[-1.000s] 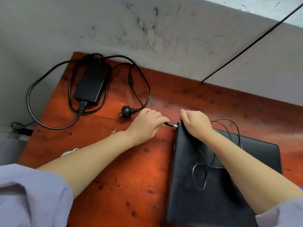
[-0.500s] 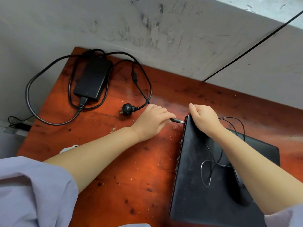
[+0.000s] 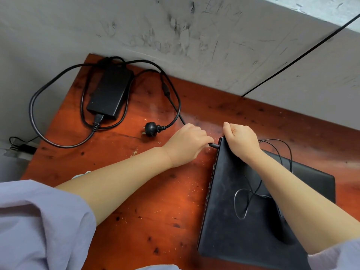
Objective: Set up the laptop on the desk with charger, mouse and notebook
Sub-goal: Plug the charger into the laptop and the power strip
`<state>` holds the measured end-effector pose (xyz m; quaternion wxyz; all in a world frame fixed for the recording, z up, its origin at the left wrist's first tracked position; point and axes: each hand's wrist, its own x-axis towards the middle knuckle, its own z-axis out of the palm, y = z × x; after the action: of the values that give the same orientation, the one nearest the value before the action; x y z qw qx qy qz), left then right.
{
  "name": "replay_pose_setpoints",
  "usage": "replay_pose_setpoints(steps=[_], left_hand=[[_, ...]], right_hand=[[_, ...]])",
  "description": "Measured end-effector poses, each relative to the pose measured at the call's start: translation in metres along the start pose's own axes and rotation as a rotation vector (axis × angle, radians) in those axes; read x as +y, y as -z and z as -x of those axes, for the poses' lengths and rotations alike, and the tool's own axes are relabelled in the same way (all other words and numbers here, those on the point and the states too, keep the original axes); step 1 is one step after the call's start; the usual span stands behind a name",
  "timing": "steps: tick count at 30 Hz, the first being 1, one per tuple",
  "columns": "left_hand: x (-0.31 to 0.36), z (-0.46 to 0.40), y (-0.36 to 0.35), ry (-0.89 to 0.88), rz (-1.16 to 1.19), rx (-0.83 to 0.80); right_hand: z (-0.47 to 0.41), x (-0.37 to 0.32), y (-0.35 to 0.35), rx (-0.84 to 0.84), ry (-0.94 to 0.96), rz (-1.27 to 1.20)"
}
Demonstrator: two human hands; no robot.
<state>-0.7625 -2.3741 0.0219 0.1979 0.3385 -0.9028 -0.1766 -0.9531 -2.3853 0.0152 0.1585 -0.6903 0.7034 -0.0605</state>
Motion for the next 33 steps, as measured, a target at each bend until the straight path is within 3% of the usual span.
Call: replay_pose_setpoints(steps=[6,12,18,24,28,30,33], left_hand=[[-0.005,0.006,-0.011,0.025,-0.013,-0.033],[-0.017,0.013,-0.029,0.135,-0.051,-0.257],[-0.018,0.022,-0.05,0.202,-0.063,-0.221],[-0.013,0.025,-0.05,0.286,-0.083,-0.251],[0.001,0.057,-0.034,0.304,-0.043,-0.149],[0.003,0.087,-0.019,0.297,-0.061,-0.058],[-0.003,0.139,0.003,0.394,-0.161,0.045]], right_hand=[[-0.001,-0.003,-0.014,-0.015,0.006,-0.002],[0.002,-0.006,-0.031,-0.06,0.017,0.037],[0.01,-0.001,-0.026,-0.032,0.122,-0.02],[0.005,-0.011,-0.018,-0.171,0.057,0.092],[0.002,-0.058,-0.024,-0.037,0.001,-0.214],[-0.002,-0.09,-0.034,-0.178,-0.117,-0.522],[-0.005,-0.126,-0.059,-0.344,-0.453,-0.964]])
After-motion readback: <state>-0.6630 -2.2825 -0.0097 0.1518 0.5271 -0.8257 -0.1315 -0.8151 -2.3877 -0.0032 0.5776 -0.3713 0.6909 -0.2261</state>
